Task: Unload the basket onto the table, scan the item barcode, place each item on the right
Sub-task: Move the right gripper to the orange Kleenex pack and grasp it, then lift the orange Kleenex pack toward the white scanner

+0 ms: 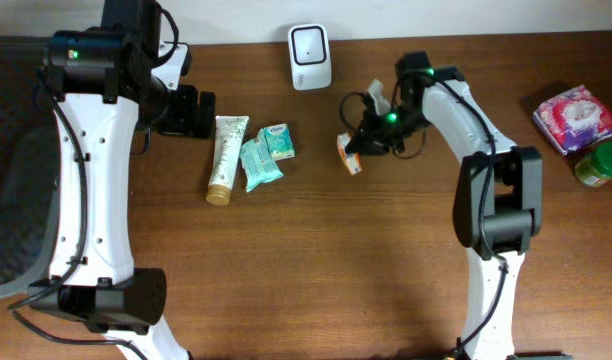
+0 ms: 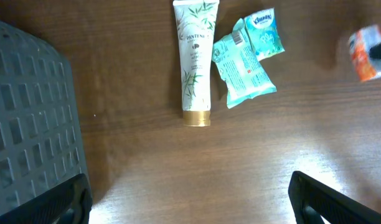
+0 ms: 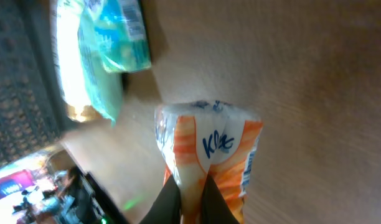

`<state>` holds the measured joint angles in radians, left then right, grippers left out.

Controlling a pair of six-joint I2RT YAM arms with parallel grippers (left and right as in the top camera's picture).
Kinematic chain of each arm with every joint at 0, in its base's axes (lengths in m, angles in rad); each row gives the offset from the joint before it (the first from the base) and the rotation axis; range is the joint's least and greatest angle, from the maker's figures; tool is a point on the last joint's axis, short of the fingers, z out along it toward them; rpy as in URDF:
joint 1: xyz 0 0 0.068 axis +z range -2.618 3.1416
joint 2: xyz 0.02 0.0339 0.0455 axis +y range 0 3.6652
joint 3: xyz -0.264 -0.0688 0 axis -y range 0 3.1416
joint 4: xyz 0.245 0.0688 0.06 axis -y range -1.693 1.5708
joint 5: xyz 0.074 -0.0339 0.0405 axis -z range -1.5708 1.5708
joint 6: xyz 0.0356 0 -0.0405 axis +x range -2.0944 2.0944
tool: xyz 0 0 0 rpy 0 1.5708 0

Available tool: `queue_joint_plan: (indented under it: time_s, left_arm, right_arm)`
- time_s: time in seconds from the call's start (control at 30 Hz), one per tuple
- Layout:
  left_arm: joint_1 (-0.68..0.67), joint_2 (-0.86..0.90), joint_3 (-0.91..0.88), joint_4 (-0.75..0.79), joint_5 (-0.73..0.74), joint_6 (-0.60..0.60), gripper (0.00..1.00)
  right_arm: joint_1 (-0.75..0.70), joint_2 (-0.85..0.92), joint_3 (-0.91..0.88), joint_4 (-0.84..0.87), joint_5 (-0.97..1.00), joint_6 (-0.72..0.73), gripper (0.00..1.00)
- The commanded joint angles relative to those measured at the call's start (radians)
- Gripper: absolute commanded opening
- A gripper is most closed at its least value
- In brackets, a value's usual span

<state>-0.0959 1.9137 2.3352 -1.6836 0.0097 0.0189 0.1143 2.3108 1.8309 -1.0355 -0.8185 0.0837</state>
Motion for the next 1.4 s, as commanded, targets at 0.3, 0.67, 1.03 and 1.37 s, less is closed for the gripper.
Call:
queue_joint_plan:
  time_s: [0.3,0.67,1.03,1.37]
  left_arm:
    - [-0.001,-0.009,0.001,-0.001,-0.006,0.012,0.99]
    - [-0.001,-0.009,0.001,-0.002,-0.006,0.012,0.99]
    - [-0.001,-0.009,0.001,-0.001,-0.006,0.012,0.99]
    - [-0.001,-0.009,0.001,-0.001,-0.006,0.012,0.99]
  right_arm:
    - [-0.146,-0.079,-0.183,-0.048,0.119,0.009,0.33]
    - [0.032,-0.103,-0.172,0.065,0.506,0.111,0.99]
    - [0.02,-0.092,-0.212,0.115,0.343,0.01,0.27]
    - [-0.029,-0.093,-0.289,0.199,-0.065,0.024,0.04]
